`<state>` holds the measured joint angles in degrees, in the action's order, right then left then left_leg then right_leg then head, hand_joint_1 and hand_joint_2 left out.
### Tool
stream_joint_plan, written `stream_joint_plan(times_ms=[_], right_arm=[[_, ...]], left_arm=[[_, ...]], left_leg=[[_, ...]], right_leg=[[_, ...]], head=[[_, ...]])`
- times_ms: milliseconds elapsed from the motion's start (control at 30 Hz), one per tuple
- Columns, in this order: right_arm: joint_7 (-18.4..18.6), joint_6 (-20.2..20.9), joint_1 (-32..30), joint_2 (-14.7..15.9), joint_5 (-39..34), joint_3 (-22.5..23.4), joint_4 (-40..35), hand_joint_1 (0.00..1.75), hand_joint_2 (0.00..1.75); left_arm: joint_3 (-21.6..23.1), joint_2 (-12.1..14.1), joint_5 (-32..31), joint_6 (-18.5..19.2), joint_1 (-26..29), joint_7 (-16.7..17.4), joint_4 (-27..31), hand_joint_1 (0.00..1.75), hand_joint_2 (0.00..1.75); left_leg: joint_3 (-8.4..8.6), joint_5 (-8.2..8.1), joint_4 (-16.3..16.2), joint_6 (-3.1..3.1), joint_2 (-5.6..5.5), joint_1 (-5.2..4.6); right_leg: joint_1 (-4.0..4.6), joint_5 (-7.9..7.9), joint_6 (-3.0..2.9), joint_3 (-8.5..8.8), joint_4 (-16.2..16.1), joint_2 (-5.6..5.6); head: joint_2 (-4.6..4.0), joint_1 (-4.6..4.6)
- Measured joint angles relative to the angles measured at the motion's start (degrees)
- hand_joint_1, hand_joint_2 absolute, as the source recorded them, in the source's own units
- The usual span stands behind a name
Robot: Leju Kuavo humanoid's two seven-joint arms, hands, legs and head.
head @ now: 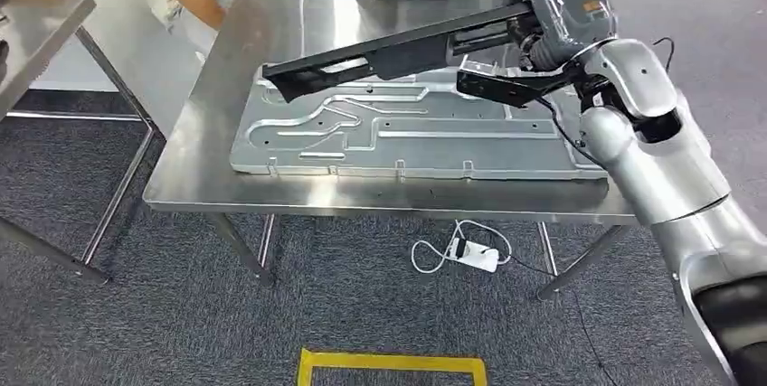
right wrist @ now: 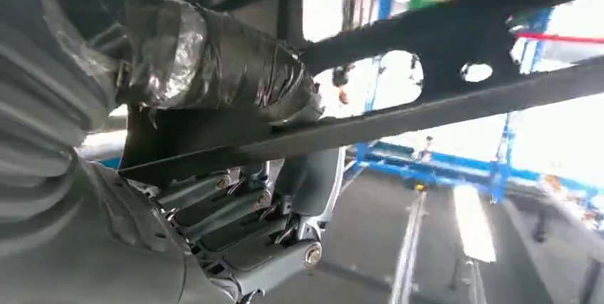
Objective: Take the parts from the cabinet and place them on the table.
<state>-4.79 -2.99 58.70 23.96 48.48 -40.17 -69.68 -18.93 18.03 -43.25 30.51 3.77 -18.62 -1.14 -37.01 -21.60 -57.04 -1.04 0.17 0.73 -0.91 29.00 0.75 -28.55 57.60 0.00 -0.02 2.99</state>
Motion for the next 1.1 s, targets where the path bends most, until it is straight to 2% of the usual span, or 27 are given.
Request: stream_joint_plan(times_ms=[33, 67, 100, 167, 200, 233, 267, 300, 333, 367, 400, 433, 500, 533, 567, 667, 700, 733, 767, 833, 867, 900, 933, 967, 1000, 1033, 1100], right_arm=[[0.00, -0.06, -0.06, 0.02, 0.00, 0.04, 0.22, 1.75, 1.75], [0.00, -0.19, 0.12, 0.04, 0.00, 0.04, 0.63, 1.75, 1.75], [0.00, -0.30, 0.29, 0.04, 0.00, 0.11, 1.22, 1.75, 1.75], [0.00, -0.35, 0.16, 0.04, 0.24, 0.15, 2.59, 1.75, 1.75], [-0.04, -0.37, 0.02, 0.04, 0.53, 0.17, 3.42, 1.75, 1.75], [-0.13, -0.39, 0.01, 0.04, 0.79, 0.17, 4.05, 1.75, 1.75], [-0.26, -0.39, 0.01, 0.04, 0.85, 0.18, 4.92, 1.75, 1.75], [-0.44, -0.39, 0.01, 0.04, 0.85, 0.22, 5.73, 1.75, 1.75], [-0.48, -0.39, 0.02, 0.04, 0.85, 0.26, 6.17, 1.75, 1.75], [-0.55, -0.50, 0.03, 0.04, 0.81, 0.31, 6.61, 1.75, 1.75], [-0.61, -1.01, 0.18, 0.00, 0.79, 0.31, 7.31, 1.75, 1.75], [-0.70, -1.27, 0.20, -0.15, 0.79, 0.35, 7.74, 1.75, 1.75], [-0.66, -1.40, 0.14, -0.22, 0.81, 0.39, 8.38, 1.75, 1.75], [-0.66, -1.40, 0.05, -0.29, 0.81, 0.39, 8.64, 1.75, 1.75], [-0.68, -1.40, 0.09, -0.42, 0.81, 0.39, 8.92, 1.75, 1.75], [-0.68, -1.40, 0.16, -0.68, 0.81, 0.39, 9.75, 1.75, 1.75], [-0.68, -1.38, 0.10, -0.92, 0.81, 0.37, 10.23, 1.75, 1.75], [-0.68, -1.40, -0.08, -1.14, 0.81, 0.37, 10.76, 1.75, 1.75], [-0.68, -1.44, -0.31, -1.23, 0.81, 0.37, 11.30, 1.75, 1.75], [-0.83, -1.66, -0.41, -1.53, 0.79, 0.39, 12.37, 1.75, 1.75], [-0.96, -1.88, -0.46, -1.60, 0.79, 0.42, 13.03, 1.75, 1.75], [-1.09, -2.32, -0.43, -1.62, 0.68, 0.42, 13.90, 1.75, 1.75], [-1.22, -2.49, -0.50, -1.64, 0.57, 0.46, 14.45, 1.75, 1.75], [-1.36, -2.56, -0.80, -1.75, 0.50, 0.55, 15.24, 1.75, 1.75], [-1.42, -2.71, -0.96, -1.77, 0.37, 0.83, 16.02, 1.75, 1.75], [-1.55, -2.82, -0.98, -1.79, 0.28, 1.03, 16.64, 1.75, 1.75], [-1.64, -2.89, -1.04, -1.86, 0.02, 1.29, 17.70, 1.75, 1.75]], left_arm=[[-0.02, 0.00, -0.09, 0.00, 0.00, 0.00, 0.00, 0.00, 1.75], [-0.11, 0.00, -0.13, 0.00, -0.02, 0.00, 0.00, 0.00, 1.75], [-0.28, 0.00, -0.22, 0.00, -0.09, 0.00, 0.00, 0.00, 1.75], [-0.63, -0.02, -0.63, 0.00, -0.17, 0.00, 0.00, 0.00, 1.75], [-0.92, -0.04, -0.77, 0.00, -0.15, 0.00, 0.00, 0.00, 1.75], [-1.16, -0.04, -0.79, 0.00, -0.15, 0.02, 0.00, 0.00, 1.75], [-1.29, -0.04, -0.81, 0.00, -0.15, 0.11, 0.00, 0.00, 1.75], [-1.33, -0.04, -0.81, 0.00, -0.15, 0.13, 0.00, 0.00, 1.75], [-1.40, -0.07, -0.81, 0.00, -0.11, 0.13, 0.00, 0.00, 1.75], [-1.44, -0.15, -0.81, 0.00, 0.07, 0.13, -0.02, 0.00, 1.75], [-1.64, -0.20, -0.85, -0.02, -0.08, 0.15, -0.02, 0.00, 1.75], [-1.79, -0.15, -0.90, -0.04, -0.20, 0.20, 0.00, 0.00, 1.75], [-1.92, -0.17, -1.05, -0.07, -0.26, 0.20, 0.00, 0.00, 1.75], [-1.99, 0.02, -1.05, -0.04, -0.28, 0.22, 0.00, 0.00, 1.75], [-1.99, -0.13, -1.05, -0.04, -0.26, 0.22, 0.00, 0.00, 1.75], [-2.38, -0.09, -1.07, -0.15, -0.25, 0.28, 0.00, 0.00, 1.75], [-2.54, -0.11, -1.14, -0.13, -0.24, 0.31, 0.00, 0.00, 1.75], [-2.60, -0.11, -1.14, -0.02, -0.23, 0.31, 0.00, 0.00, 1.75], [-2.64, -0.11, -1.14, -0.02, -0.21, 0.33, 0.00, 0.00, 1.75], [-2.82, -0.09, -1.18, -0.02, -0.20, 0.37, 0.00, 0.00, 1.75], [-2.93, -0.09, -1.25, -0.02, -0.19, 0.42, 0.00, 0.00, 1.75], [-3.04, -0.11, -1.38, -0.02, -0.26, 0.46, 0.00, 0.00, 1.75], [-3.17, -0.11, -1.42, -0.02, -0.26, 0.46, 0.00, 0.00, 1.75], [-3.34, -0.09, -1.73, -0.02, -0.11, 0.48, 0.00, 0.00, 1.75], [-3.61, -0.19, -1.81, 0.00, 0.05, 0.61, -0.02, 0.00, 1.75], [-3.78, -0.28, -1.86, 0.00, -0.01, 0.68, -0.02, 0.00, 1.75], [-4.13, -0.35, -1.86, 0.00, -0.08, 0.74, 0.00, 0.00, 1.75]], left_leg=[[0.71, -0.09, 0.48, -0.26, 0.00, 0.23], [1.21, -0.39, 0.53, -0.69, -0.08, 0.14], [1.47, -0.69, 0.51, -0.97, -0.13, 0.06], [2.24, -1.50, 0.47, -1.19, -0.37, -0.13], [2.79, -2.06, 0.36, -1.19, -0.57, -0.27], [3.24, -2.50, 0.31, -1.19, -0.68, -0.36], [4.10, -3.22, 0.17, -1.17, -0.81, -0.53], [4.92, -3.82, 0.06, -1.15, -0.92, -0.69], [5.72, -4.43, 0.02, -1.11, -0.97, -0.85], [5.66, -4.93, -0.01, -1.02, -1.02, -0.88], [5.93, -5.23, -0.08, -0.72, -1.17, -1.10], [5.78, -5.41, -0.05, -0.47, -1.06, -1.07], [6.21, -5.34, -0.39, 0.00, -1.02, -1.13], [5.75, -5.90, -1.01, 0.13, -0.96, -1.09], [5.23, -6.40, -3.21, 0.38, -0.79, -0.97], [-2.18, -11.16, -15.50, 1.67, -0.59, -0.34], [-4.20, -12.02, -17.92, 1.94, -0.58, -0.15], [-4.92, -11.17, -17.76, 2.04, -0.55, 0.02], [-4.37, -8.75, -15.03, 2.15, -0.49, 0.16], [-0.63, -1.91, -5.00, 2.07, -0.43, 0.34], [0.61, -0.59, -1.63, 1.86, -0.38, 0.30], [0.34, -2.73, -0.60, 1.58, -0.33, -0.21], [0.66, -2.04, -1.14, 0.96, -0.31, -0.19], [0.65, -1.50, -0.91, 0.69, -0.53, -0.23], [0.85, -1.05, -0.47, 1.03, -0.64, 0.16], [0.86, -1.01, -0.56, 1.23, -0.65, -0.01], [0.88, -1.21, -0.61, 0.92, -0.78, -0.28]], right_leg=[[-0.26, 0.05, 0.11, -0.97, 1.42, 0.00], [-0.26, 0.16, 0.20, -2.70, 5.04, 0.03], [-0.28, 1.27, 0.35, -5.20, 9.20, 0.03], [-0.19, 5.27, 0.57, -10.39, 16.52, 0.04], [-0.17, 6.75, 0.57, -12.36, 18.12, 0.04], [-0.14, 6.55, 0.47, -12.85, 17.47, 0.03], [0.02, 4.42, 0.17, -12.31, 14.05, 0.03], [0.28, 1.07, -0.33, -11.11, 9.69, 0.04], [0.52, -3.27, -0.98, -9.73, 4.88, 0.05], [0.85, -7.28, -1.75, -9.29, 1.31, 0.02], [1.05, -5.94, -1.75, -9.18, 0.84, 0.01], [1.11, -6.47, -1.76, -8.85, 1.15, -0.03], [0.98, -6.16, -2.28, -8.52, 0.62, 0.06], [0.48, -6.18, -2.42, -7.58, 0.12, 0.02], [0.50, -5.93, -2.76, -6.87, -0.11, -0.06], [0.52, -5.18, -3.11, -6.15, -0.08, -0.09], [0.52, -4.93, -3.07, -5.99, -0.03, -0.03], [0.50, -4.67, -3.03, -5.73, 0.07, 0.05], [0.47, -4.31, -2.96, -5.40, 0.16, 0.10], [0.40, -3.44, -2.58, -4.57, 0.58, 0.15], [0.37, -3.02, -2.27, -4.43, 0.67, 0.08], [0.55, -2.99, -2.02, -4.62, 0.92, 0.13], [0.68, -2.87, -1.69, -5.01, 0.91, 0.19], [0.67, -2.63, -1.33, -4.82, 0.89, 0.08], [0.95, -2.32, -1.62, -4.68, 1.35, -0.05], [0.85, -2.73, -2.36, -4.73, 1.12, -0.03], [0.68, -2.48, -2.13, -4.45, 0.79, -0.14]], head=[[0.00, -0.02], [0.00, -0.02], [0.00, -0.02], [0.00, -0.04], [0.00, -0.02], [0.00, -0.04], [0.00, -0.02], [0.00, -0.06], [0.00, -0.04], [0.00, -0.09], [0.00, 0.20], [0.00, 0.18], [0.00, 0.13], [0.00, 0.07], [0.00, 0.13], [0.00, 0.15], [0.00, 0.15], [0.00, 0.15], [0.00, 0.15], [0.00, 0.15], [0.00, 0.09], [0.00, 0.15], [0.00, 0.20], [0.00, 0.07], [0.00, -0.04], [0.00, 0.00], [0.00, -0.02]])
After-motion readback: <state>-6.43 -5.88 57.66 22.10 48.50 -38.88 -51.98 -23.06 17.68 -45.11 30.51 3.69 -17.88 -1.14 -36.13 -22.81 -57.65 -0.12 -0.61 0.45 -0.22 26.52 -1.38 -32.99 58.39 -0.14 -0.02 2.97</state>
